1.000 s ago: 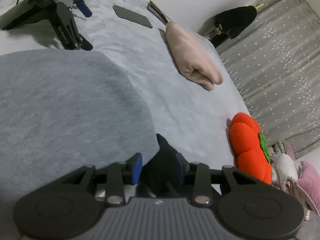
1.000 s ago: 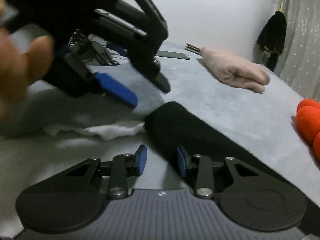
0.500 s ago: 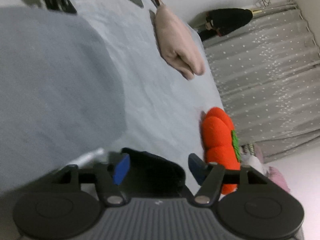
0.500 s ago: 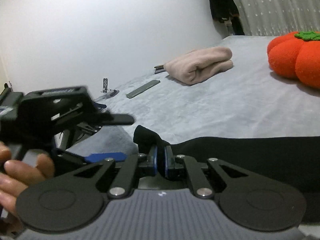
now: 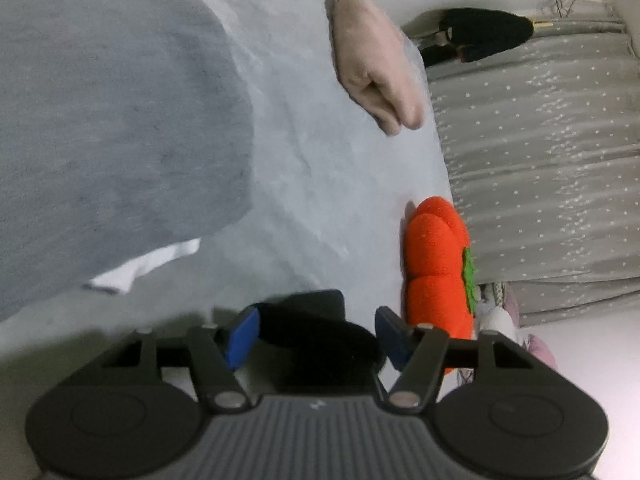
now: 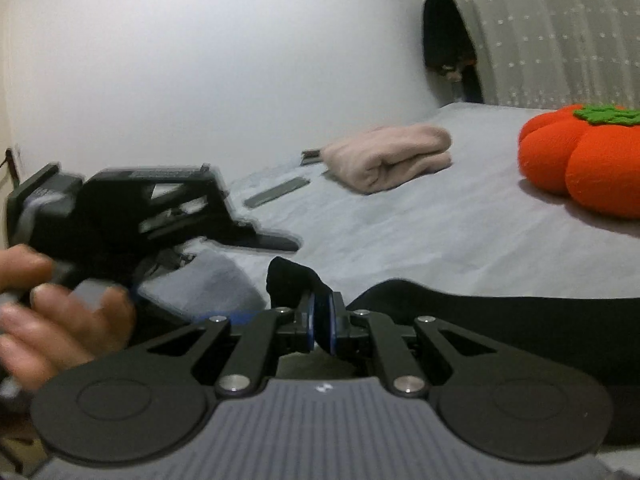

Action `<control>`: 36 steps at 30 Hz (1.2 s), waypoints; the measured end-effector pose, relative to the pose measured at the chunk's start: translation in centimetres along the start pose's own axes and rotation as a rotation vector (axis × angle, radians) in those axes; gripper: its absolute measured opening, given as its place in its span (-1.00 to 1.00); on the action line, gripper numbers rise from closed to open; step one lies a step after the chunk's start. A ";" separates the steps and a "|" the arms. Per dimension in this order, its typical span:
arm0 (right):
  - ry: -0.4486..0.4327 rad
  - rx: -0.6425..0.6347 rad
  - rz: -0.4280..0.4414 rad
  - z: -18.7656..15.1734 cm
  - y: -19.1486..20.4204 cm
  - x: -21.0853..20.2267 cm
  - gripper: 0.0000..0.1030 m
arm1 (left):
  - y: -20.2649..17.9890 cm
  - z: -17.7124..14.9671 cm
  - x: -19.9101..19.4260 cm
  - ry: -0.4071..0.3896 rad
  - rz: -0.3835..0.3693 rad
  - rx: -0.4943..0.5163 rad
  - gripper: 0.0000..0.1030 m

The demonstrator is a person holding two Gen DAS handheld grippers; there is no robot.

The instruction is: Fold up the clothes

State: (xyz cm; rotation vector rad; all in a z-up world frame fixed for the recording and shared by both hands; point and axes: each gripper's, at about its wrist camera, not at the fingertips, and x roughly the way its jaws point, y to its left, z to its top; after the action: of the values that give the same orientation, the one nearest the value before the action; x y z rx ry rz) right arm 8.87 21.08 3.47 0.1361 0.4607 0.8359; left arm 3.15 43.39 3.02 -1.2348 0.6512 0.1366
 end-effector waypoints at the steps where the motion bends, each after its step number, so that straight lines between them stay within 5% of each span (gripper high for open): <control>1: -0.011 0.011 -0.001 0.0 0.0 0.1 -0.85 | -0.1 -0.2 -0.5 -0.013 -0.004 0.004 0.39; 7: -0.015 -0.027 0.006 -0.2 1.2 1.1 -0.85 | 0.3 -0.9 0.8 0.037 -0.007 -0.069 0.40; 12: -0.013 -0.033 0.028 -0.4 1.5 1.3 -0.85 | 0.1 -0.6 1.8 0.005 0.031 -0.037 0.29; 14: -0.011 -0.045 0.043 -0.5 1.7 1.1 -0.85 | 0.4 -0.3 2.0 0.001 0.029 -0.037 -0.30; 17: 0.002 -0.063 0.046 -0.6 1.9 1.1 -0.85 | 0.2 -0.1 1.9 -0.002 0.027 0.012 -0.82; 19: 0.013 -0.066 0.050 -0.7 2.0 1.1 -0.83 | -0.7 -0.2 1.6 -0.031 0.038 0.087 -0.84; 22: 0.018 -0.068 0.017 -0.7 2.2 0.8 -0.51 | -1.6 -0.1 1.3 -0.075 0.056 0.162 -0.84; 23: 0.014 -0.055 -0.013 -0.6 1.9 0.4 -0.09 | -1.8 0.0 1.1 -0.090 0.063 0.184 -0.84; 24: 0.010 -0.041 -0.044 -0.5 1.6 0.1 0.10 | -2.0 0.1 0.9 -0.104 0.064 0.201 -0.84; 31: -0.027 0.311 -0.205 -0.3 -6.3 -5.3 0.10 | -3.4 -0.4 -0.3 -0.162 0.049 0.328 -0.85; 36: 0.075 0.326 -0.367 -1.2 -10.7 -4.8 -0.21 | -3.4 -0.2 -0.2 -0.194 0.076 0.351 -0.85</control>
State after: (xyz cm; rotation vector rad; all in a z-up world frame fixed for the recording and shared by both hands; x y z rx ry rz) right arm 12.88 10.25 0.90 0.3116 0.6678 0.4022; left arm 4.42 42.01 5.91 -0.8472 0.5266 0.1933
